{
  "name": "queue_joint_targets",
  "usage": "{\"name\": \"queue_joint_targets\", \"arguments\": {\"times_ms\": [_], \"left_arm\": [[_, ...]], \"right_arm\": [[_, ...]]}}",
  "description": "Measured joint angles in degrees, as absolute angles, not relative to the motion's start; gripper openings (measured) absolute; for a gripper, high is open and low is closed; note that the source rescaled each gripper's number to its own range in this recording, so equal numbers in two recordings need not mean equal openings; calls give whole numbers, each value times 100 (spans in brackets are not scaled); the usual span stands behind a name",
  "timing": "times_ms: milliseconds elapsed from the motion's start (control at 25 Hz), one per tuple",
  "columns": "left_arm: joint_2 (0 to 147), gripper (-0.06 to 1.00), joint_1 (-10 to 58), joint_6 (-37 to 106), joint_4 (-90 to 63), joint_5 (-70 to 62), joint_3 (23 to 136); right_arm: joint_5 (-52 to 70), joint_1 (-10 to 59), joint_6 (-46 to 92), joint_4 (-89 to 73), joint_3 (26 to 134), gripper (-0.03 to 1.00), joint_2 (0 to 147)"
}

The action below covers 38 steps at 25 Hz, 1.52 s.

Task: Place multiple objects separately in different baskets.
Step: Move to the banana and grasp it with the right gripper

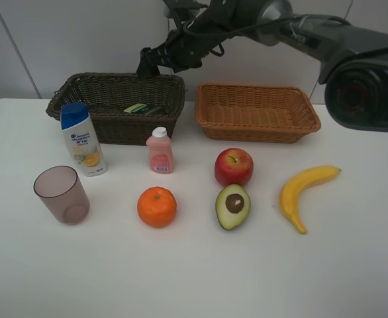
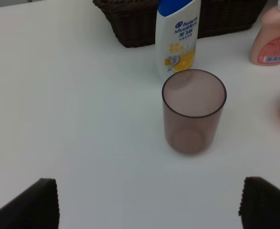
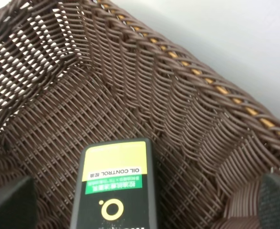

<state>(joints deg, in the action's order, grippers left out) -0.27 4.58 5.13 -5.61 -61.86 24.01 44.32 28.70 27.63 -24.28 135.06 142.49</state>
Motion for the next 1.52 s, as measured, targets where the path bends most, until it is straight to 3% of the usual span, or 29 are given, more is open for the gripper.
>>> {"name": "queue_joint_targets", "arguments": {"times_ms": [840,1320,1520], "left_arm": [[-27,100,458,513,-561,-6186,2401],[-27,100,458,513,-561,-6186,2401],[-27,100,458,513,-561,-6186,2401]], "right_arm": [[6859,2870,1074,-86,13506,97,13246],[6979,2870,703,344,13506,97,12924],[6969,2870,684,395,12814,97,12475]]}}
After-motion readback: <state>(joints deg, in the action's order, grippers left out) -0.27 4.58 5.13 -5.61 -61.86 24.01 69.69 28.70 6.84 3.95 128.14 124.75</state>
